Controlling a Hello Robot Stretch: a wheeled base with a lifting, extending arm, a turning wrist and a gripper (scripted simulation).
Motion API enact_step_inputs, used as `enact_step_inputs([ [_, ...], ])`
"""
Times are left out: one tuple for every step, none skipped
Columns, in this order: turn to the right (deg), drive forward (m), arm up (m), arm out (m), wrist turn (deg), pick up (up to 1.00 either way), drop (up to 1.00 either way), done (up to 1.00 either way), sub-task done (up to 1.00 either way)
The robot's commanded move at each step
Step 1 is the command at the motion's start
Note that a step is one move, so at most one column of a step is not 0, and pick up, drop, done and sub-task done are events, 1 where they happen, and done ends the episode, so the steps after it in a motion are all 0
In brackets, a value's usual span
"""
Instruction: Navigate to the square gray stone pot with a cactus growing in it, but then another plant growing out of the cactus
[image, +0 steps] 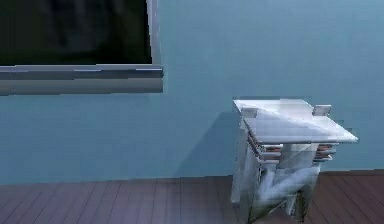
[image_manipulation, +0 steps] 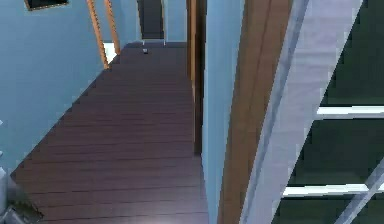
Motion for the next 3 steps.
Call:
enact_step_inputs([
  [45.0,0.0,0.0,0.0,0.0,0.0,0.0,0.0,0.0],
  [6.0,0.0,0.0,0.0,0.0,0.0,0.0,0.0,0.0],
  [0.0,0.3,0.0,0.0,0.0,0.0,0.0,0.0,0.0],
])
